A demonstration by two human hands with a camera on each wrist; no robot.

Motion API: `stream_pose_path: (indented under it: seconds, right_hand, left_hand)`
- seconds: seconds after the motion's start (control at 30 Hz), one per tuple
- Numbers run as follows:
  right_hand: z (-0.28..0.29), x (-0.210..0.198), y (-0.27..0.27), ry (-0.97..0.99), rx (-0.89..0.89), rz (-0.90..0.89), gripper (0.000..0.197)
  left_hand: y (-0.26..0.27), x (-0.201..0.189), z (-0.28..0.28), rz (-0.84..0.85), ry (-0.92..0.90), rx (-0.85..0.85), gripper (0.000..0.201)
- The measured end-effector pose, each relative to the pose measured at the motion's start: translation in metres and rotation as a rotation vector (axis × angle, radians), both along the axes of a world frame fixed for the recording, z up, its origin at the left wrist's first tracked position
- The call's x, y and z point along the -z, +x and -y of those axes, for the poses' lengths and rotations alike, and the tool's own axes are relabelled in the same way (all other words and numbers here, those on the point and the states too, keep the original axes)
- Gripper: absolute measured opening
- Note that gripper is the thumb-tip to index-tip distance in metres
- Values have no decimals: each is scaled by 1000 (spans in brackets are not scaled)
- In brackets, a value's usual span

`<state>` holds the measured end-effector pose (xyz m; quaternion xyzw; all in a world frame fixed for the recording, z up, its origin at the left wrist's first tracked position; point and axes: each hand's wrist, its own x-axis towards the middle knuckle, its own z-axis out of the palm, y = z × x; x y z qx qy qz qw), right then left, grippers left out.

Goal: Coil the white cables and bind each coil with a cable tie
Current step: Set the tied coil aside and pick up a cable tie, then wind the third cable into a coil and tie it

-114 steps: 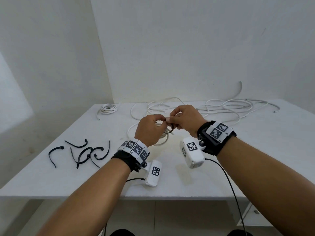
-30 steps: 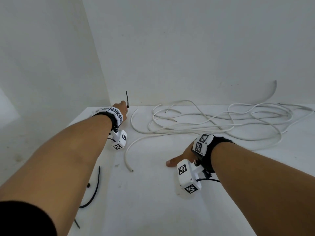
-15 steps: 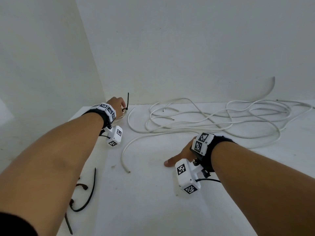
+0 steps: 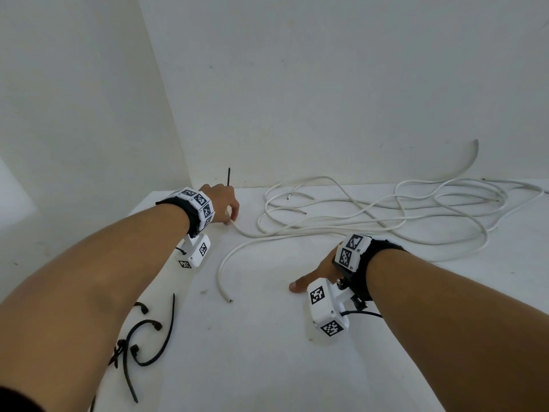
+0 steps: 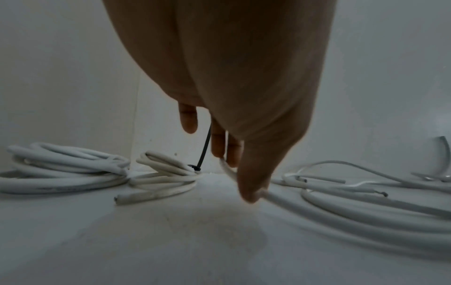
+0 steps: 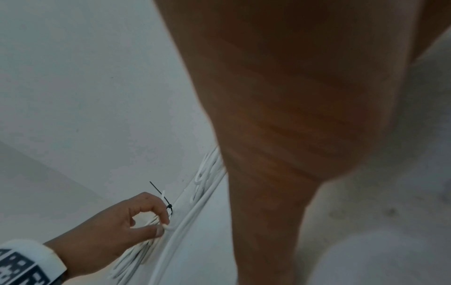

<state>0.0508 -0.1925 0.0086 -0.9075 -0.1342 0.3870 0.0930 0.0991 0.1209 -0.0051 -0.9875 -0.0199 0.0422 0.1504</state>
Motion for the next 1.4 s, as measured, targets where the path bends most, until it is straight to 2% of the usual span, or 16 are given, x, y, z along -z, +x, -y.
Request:
stream_pose_path:
  seconds: [0.17, 0.4, 0.5, 0.6, 0.67, 0.73, 0.8, 0.87, 0.93, 1.0, 1.07, 1.13, 1.2, 1.27, 1.33, 1.4]
  right_hand:
    - [2, 2, -2, 65, 50, -10, 49]
    - [7, -6, -14, 65, 50, -18, 54]
    - [12, -11, -24, 55, 17, 58, 57]
    - [22, -15, -33, 86, 24, 112, 59]
    - [28, -12, -40, 103, 17, 163, 79]
    - [27, -5, -45, 68, -25, 279, 92]
    - [23, 4, -37, 41, -37, 449, 83]
    - [23, 4, -29, 241, 1, 616, 56]
    - [28, -4, -22, 592, 42, 868, 29]
    - [31, -17, -17, 906, 27, 1064, 28]
    - [33, -29, -15, 942, -76, 1020, 45]
    - [34, -32, -11, 824, -157, 932, 50]
    - [38, -34, -5, 803, -182, 937, 42]
    - [44, -36, -4, 924, -161, 932, 24]
    - [50, -38, -4, 1081, -122, 820, 13]
    - [56, -40, -5, 1190, -82, 747, 12]
  left_hand:
    - [-11, -11, 8, 127, -115, 74, 8]
    - [-35, -30, 31, 320, -653, -9, 18]
    - [-50, -37, 53, 451, -829, -32, 16]
    - [-64, -38, 85, 562, -1171, -57, 15]
    - [-76, -36, 107, 612, -1384, -65, 16]
    - [-86, -30, 124, 654, -1502, -83, 16]
    - [-96, -27, 137, 673, -1585, -143, 15]
    - [-105, -28, 145, 620, -1687, -180, 15]
    - [-115, -33, 153, 539, -1775, -167, 20]
    - [-125, -39, 160, 483, -1832, -144, 24]
    - [-134, -44, 169, 438, -1856, -125, 25]
    - [-140, -46, 180, 396, -1899, -112, 25]
    - [-147, -46, 188, 352, -1978, -116, 24]
    - [-154, -46, 192, 277, -2078, -115, 27]
    - [-162, -45, 197, 137, -2183, -91, 33]
    - [-171, -46, 205, -36, -2252, -45, 40]
